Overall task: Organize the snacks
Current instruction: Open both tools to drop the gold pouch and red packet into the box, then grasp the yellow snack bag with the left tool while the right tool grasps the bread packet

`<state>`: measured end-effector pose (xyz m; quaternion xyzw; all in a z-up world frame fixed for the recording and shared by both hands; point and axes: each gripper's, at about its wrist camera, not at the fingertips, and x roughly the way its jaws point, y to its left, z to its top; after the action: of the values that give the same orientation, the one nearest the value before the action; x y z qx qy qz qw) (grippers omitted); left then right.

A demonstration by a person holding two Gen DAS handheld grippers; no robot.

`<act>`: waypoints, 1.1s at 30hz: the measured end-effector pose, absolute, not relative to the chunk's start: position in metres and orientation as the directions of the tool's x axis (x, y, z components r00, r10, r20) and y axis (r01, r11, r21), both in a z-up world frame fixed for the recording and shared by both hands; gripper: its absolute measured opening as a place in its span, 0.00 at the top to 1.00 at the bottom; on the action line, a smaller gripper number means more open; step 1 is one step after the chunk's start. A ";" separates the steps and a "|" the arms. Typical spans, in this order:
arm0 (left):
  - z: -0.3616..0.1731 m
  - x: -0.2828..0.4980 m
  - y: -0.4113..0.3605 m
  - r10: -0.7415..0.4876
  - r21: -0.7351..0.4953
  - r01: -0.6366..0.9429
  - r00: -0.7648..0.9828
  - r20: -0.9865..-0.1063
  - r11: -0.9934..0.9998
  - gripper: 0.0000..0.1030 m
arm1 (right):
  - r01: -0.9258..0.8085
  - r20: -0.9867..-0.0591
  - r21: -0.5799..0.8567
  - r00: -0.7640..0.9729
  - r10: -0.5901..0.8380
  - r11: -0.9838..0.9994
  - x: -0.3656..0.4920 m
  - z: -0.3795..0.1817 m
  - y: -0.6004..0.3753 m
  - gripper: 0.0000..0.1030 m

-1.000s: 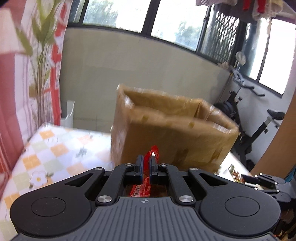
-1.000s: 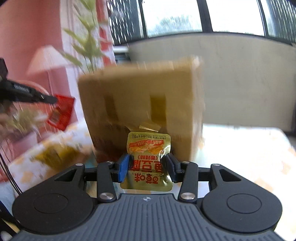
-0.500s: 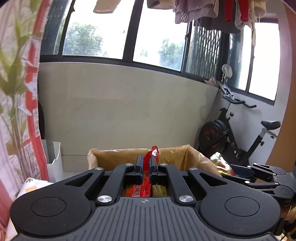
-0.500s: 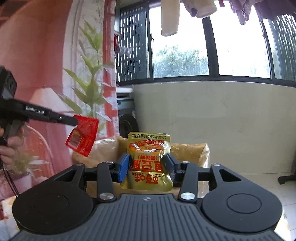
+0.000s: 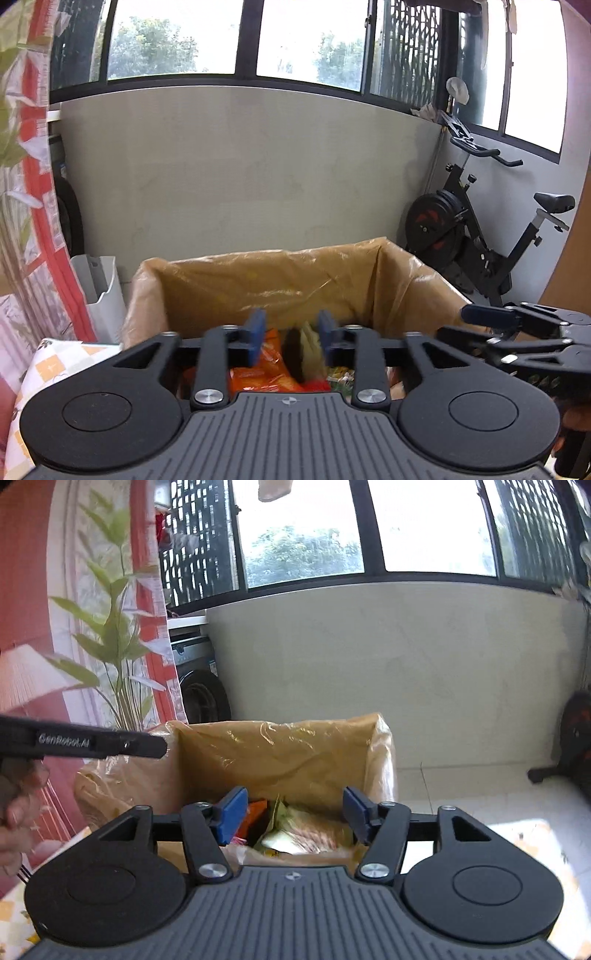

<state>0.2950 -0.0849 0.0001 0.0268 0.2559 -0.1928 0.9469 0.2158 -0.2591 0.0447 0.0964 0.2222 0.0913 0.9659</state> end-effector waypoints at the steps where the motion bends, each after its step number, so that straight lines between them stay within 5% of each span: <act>1: 0.000 0.292 -0.078 -0.351 -0.054 0.375 0.793 -0.498 0.925 0.64 | -0.137 -0.400 0.240 0.888 0.226 0.961 0.210 0.047 -0.260 0.41; 13: 0.007 0.229 0.006 -0.358 -0.105 0.357 0.778 -0.516 0.928 0.50 | -0.208 -0.336 0.238 0.899 0.281 0.949 0.130 0.041 -0.230 0.41; 20: -0.018 0.212 0.042 -0.293 -0.120 0.275 0.769 -0.569 0.954 0.45 | -0.272 -0.479 0.226 0.806 0.349 0.936 0.126 0.002 -0.180 0.41; 25: -0.048 0.200 0.066 -0.258 -0.149 0.212 0.748 -0.611 0.966 0.33 | -0.353 -0.581 0.152 0.724 0.373 0.923 0.129 -0.023 -0.133 0.24; 33: -0.098 0.175 0.091 -0.212 -0.099 0.198 0.697 -0.685 0.975 0.30 | -0.488 -0.721 -0.014 0.610 0.330 0.873 0.132 -0.059 -0.074 0.12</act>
<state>0.1752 0.0911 -0.0980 -0.0088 0.3728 -0.1113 0.9212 0.1316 -0.0738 -0.0590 -0.1052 0.3773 0.2294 0.8911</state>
